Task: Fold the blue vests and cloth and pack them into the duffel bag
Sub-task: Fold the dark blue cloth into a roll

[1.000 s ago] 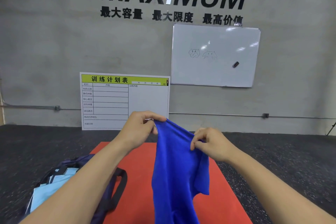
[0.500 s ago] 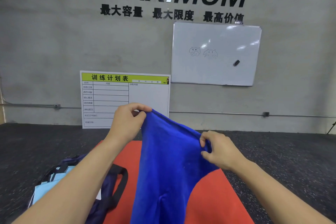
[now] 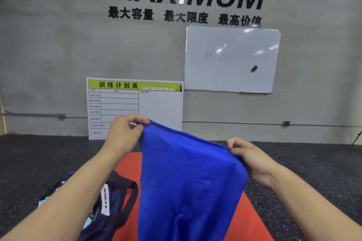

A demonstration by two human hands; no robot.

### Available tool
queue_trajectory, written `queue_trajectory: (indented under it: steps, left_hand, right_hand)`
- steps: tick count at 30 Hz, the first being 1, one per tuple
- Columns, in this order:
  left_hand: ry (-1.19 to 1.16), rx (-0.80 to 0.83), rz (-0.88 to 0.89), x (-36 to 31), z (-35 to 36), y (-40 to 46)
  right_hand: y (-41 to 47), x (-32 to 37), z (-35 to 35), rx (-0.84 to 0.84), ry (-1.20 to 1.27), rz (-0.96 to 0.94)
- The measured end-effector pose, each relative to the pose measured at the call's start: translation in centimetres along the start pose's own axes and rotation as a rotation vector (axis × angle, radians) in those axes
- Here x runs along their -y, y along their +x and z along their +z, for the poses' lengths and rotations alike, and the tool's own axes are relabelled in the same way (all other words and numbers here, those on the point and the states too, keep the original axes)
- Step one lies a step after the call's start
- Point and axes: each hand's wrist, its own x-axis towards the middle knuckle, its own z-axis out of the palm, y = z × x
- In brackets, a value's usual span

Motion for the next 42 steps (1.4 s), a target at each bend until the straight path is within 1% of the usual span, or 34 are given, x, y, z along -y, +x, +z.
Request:
queue_trajectory:
  steps: [2, 4, 6, 8, 13, 15, 19, 20, 23, 25, 29, 31, 33, 36, 39, 42]
  left_hand:
    - [0.008, 0.005, -0.014, 0.2, -0.1, -0.1]
    - [0.004, 0.004, -0.024, 0.3, -0.1, -0.3]
    - [-0.002, 0.004, -0.029, 0.3, -0.3, -0.4]
    - [0.004, 0.002, -0.033, 0.3, -0.4, -0.6]
    - [-0.005, 0.003, -0.032, 0.4, -0.7, -0.5]
    - [-0.012, 0.009, -0.039, 0.6, -0.7, -0.4]
    - [0.004, 0.013, -0.044, 0.6, -0.7, -0.5]
    - [-0.002, 0.017, -0.050, 0.6, -0.7, -0.6]
    - [-0.017, 0.032, -0.074, 0.6, -0.7, -0.8]
    - [-0.033, 0.037, -0.088, 0.8, -0.7, -0.7]
    - [-0.031, 0.029, -0.075, 0.6, -0.9, -0.7]
    - [-0.036, 0.022, -0.064, 0.3, -1.0, -0.6]
    - [-0.033, 0.013, -0.059, -0.1, -1.1, -0.5]
    - [-0.043, 0.005, -0.059, -0.3, -1.0, -0.1]
    - [-0.060, 0.014, -0.051, -0.2, -0.7, 0.5]
    - [-0.042, 0.027, -0.053, -0.2, -0.2, 1.4]
  right_hand:
    - [-0.3, 0.3, 0.2, 0.019, 0.068, 0.045]
    - [-0.7, 0.6, 0.4, 0.051, 0.145, 0.051]
    - [-1.0, 0.7, 0.5, 0.119, 0.167, 0.002]
    - [-1.2, 0.5, 0.4, 0.133, 0.139, -0.066]
    - [-1.2, 0.4, 0.8, -0.065, 0.047, -0.187]
    - [-1.1, 0.5, 1.0, -0.106, 0.037, -0.202]
    - [-0.7, 0.4, 0.8, -0.236, 0.024, -0.120]
    - [-0.7, 0.4, 0.6, -0.243, 0.014, -0.099]
    - [-1.0, 0.7, 0.2, -0.212, 0.014, -0.083]
    - [-1.5, 1.2, -0.1, -0.168, 0.017, -0.109]
    - [-2.9, 2.7, -1.0, 0.002, 0.049, -0.207]
    - [-3.7, 3.6, -1.5, 0.041, 0.061, -0.234]
    - [-4.0, 4.2, -2.3, 0.056, 0.057, -0.247]
    - [-4.2, 4.8, -3.3, 0.067, -0.097, -0.256]
    - [-3.6, 5.6, -4.0, 0.011, -0.258, -0.260]
    - [-1.7, 6.1, -4.7, -0.044, -0.272, -0.212]
